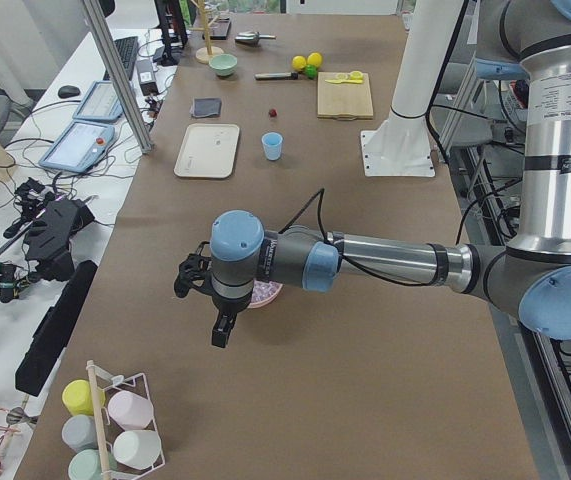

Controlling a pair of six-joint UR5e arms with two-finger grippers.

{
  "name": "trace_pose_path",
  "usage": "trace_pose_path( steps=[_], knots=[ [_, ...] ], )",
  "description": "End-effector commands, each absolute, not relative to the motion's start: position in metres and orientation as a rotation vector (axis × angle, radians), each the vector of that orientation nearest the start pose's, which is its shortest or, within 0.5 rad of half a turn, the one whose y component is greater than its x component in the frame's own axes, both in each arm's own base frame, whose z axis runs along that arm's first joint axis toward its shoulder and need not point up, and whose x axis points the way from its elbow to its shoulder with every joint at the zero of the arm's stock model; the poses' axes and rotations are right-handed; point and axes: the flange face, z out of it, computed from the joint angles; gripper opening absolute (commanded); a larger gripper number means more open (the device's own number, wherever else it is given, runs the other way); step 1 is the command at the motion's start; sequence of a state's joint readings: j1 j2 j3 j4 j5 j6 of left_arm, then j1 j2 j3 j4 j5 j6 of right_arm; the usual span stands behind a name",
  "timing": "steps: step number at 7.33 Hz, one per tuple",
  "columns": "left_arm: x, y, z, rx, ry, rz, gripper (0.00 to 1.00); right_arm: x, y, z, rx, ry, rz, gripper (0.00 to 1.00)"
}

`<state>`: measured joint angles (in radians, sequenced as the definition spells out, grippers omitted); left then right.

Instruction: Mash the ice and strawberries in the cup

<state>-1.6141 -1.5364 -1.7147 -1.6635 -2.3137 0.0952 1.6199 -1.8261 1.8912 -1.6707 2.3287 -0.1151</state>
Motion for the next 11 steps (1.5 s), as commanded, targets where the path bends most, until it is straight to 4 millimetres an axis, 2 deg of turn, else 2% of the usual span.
trace_pose_path(
  steps=[1,3,5,8,9,11],
  knots=[
    [-0.084,-0.484,0.592,0.254,0.727,0.138,0.98,0.084,-0.379,0.623,0.04,-0.746,-0.056,1.0],
    [-0.083,-0.481,0.595,0.265,0.73,0.142,0.98,0.084,-0.379,0.623,0.049,-0.749,-0.057,1.0],
    [-0.081,-0.482,0.593,0.271,0.734,0.149,0.98,0.084,-0.378,0.633,0.03,-0.756,-0.048,1.0],
    [-0.073,-0.477,0.6,0.256,0.735,0.165,0.98,0.083,-0.378,0.632,0.035,-0.768,-0.048,1.0],
    [-0.073,-0.479,0.597,0.258,0.737,0.163,0.98,0.082,-0.377,0.635,0.029,-0.776,-0.042,1.0],
    [-0.058,-0.485,0.581,0.276,0.738,0.199,0.98,0.082,-0.377,0.639,0.02,-0.777,-0.039,1.0]
  ],
)
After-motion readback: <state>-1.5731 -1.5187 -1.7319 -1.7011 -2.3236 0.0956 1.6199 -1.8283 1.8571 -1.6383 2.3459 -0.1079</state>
